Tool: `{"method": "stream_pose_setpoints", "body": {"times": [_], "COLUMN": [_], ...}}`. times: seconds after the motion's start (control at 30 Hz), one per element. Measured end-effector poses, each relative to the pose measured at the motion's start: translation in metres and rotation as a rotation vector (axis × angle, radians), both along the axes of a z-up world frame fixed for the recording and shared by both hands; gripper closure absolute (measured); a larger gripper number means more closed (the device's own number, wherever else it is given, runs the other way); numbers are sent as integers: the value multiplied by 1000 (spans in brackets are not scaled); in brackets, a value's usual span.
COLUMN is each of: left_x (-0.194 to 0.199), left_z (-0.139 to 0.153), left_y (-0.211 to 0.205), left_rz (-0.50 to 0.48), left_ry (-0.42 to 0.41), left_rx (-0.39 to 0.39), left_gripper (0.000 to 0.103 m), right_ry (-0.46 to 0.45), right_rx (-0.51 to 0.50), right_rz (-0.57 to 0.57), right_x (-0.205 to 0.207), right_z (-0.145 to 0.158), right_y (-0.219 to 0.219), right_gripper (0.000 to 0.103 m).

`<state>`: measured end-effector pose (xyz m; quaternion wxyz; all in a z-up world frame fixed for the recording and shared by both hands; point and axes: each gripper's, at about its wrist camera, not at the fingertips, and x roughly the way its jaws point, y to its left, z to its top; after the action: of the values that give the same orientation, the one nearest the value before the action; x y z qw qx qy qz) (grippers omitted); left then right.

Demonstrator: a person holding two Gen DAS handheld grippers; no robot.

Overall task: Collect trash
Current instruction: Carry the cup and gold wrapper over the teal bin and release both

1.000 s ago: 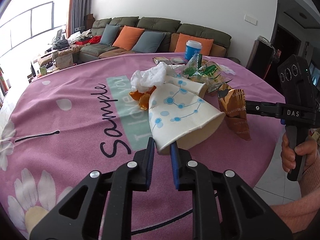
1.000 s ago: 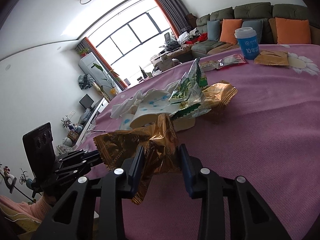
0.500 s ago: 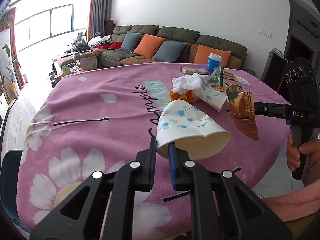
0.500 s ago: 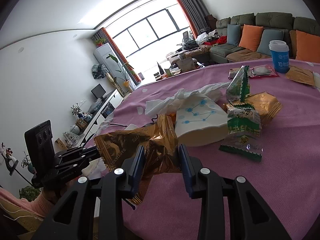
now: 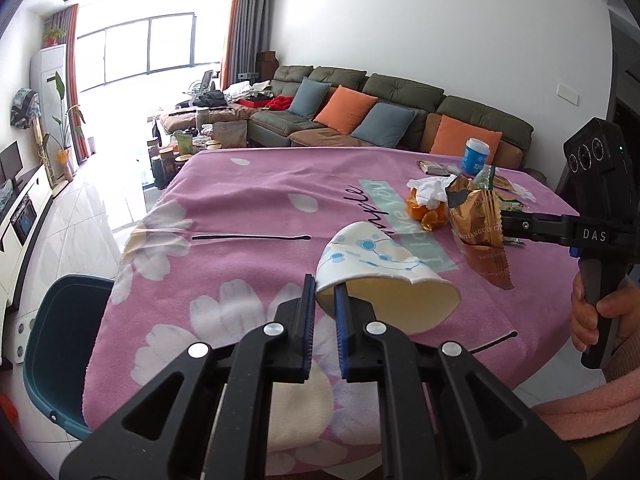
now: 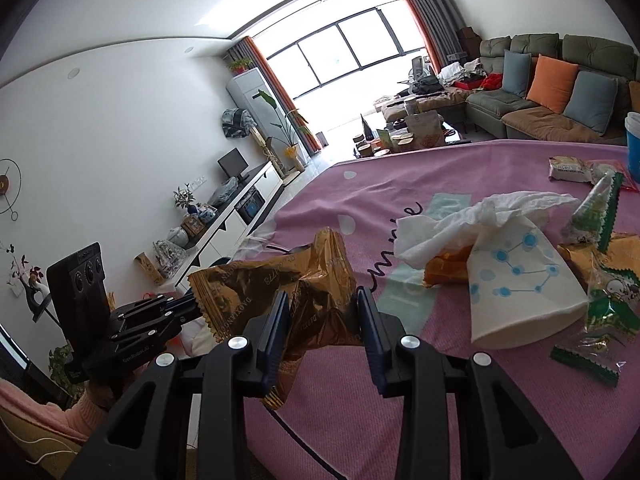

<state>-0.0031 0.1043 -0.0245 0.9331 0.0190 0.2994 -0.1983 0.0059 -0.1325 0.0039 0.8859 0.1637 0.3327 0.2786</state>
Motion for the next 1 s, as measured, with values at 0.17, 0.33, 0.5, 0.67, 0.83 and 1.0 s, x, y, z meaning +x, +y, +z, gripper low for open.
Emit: {"method": "stream_pose_setpoints", "body": {"times": [0.17, 0.33, 0.5, 0.67, 0.83, 1.0], "left_x": [-5, -13, -16, -22, -29, -38], "left_z": [6, 13, 19, 23, 29, 33], "left_y": [22, 46, 72, 98, 128, 156], "left_rz": [63, 132, 205, 284, 367, 449], "left_ry": [-12, -26, -38, -53, -68, -74], "left_rx": [-6, -11, -10, -3, -3, 2], "left_gripper": [93, 93, 93, 93, 93, 93], "right_ry": [-6, -8, -6, -18, -25, -28], "right_rx": [-1, -10, -20, -34, -44, -55], "right_rz": [47, 94, 143, 201, 257, 315], "right_x": [10, 15, 20, 26, 37, 45], "right_z": [5, 7, 11, 18, 24, 30], "right_y": [20, 40, 64, 88, 117, 144], "right_gripper": [69, 69, 69, 69, 69, 69]}}
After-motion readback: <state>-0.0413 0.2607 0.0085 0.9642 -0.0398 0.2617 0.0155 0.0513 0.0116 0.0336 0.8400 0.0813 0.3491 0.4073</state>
